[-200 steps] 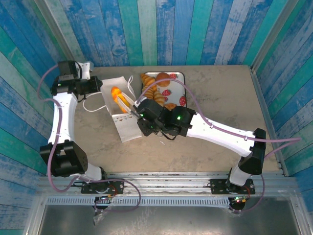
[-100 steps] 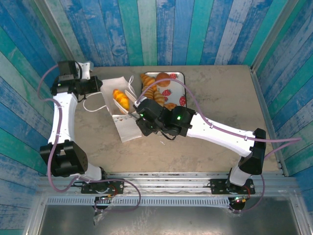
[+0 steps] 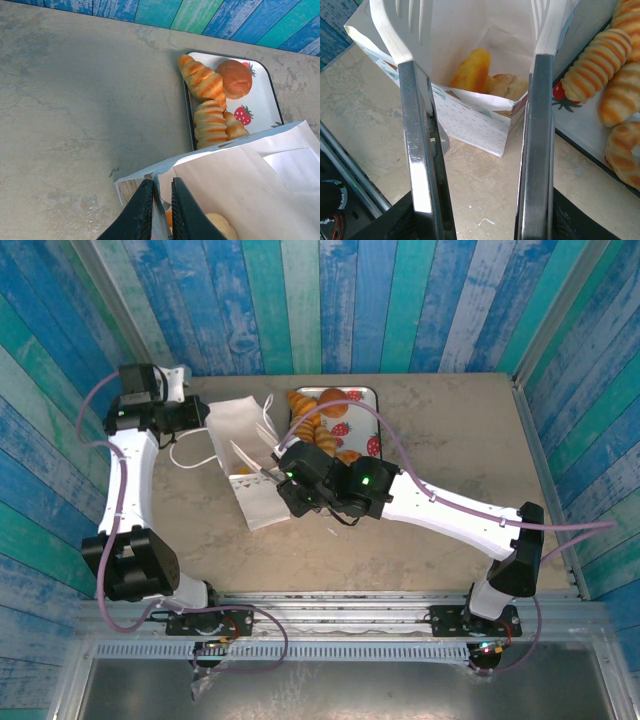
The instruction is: Place the fake bread into the paper bag
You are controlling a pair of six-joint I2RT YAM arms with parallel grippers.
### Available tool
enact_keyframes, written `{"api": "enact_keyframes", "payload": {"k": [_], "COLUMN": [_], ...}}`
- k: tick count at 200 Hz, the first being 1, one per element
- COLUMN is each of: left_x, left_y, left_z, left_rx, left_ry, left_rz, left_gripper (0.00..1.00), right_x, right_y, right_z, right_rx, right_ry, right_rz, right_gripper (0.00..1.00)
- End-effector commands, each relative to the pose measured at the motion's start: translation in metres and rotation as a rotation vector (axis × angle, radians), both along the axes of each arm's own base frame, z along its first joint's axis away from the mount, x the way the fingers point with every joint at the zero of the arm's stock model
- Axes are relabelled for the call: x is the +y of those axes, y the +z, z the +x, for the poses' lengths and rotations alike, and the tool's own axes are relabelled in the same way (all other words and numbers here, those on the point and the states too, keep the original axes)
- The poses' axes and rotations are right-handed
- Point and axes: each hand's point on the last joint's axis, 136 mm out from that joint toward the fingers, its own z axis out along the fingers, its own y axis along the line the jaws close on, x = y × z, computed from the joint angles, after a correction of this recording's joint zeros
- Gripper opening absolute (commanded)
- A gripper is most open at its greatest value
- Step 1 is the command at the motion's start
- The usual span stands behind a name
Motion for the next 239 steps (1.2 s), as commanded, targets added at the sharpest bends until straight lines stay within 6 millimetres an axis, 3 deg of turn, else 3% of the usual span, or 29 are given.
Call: {"api": "enact_keyframes", "payload": {"k": [1,46,104,152,165,204,239], "left_x": [-0.002,-0.007,-0.003,0.004,0.006,0.014,0.014], "left_y": [-0.005,0.024,0.083,0.116,0.124,0.125,0.126], "left_z": [0.003,0.002,-0.005,-0.021,-0.032,-0.055,-0.075], "left_rx": [0.003,-0.077,-0.239,-0.366,-0.405,-0.459,-0.495], "left_ry": [-0.018,-0.028,0.027,0.107,0.132,0.217,0.244], "left_rz": [-0.014,-0.036,-0.026,-0.012,-0.011,0.004,0.007], "left_gripper": [0.18,0.43,0.76,0.99,0.97,0.94,0.94], "right_x": [0.002,0.006,-0.001,-0.029,-0.042,-0.087,-0.125], "right_y": [0.02,0.055,0.124,0.183,0.193,0.192,0.159], "right_z": [0.004,0.002,-0.007,-0.007,-0.003,0.022,0.049], "right_rx": [-0.029,-0.067,-0.138,-0.192,-0.202,-0.2,-0.163], "right_ry": [-0.011,0.02,0.077,0.082,0.063,-0.044,-0.161], "right_rz": [0.063,0.132,0.269,0.396,0.419,0.439,0.386], "right_gripper": [0.5,0.5,0.5,0.51,0.51,0.52,0.53]}}
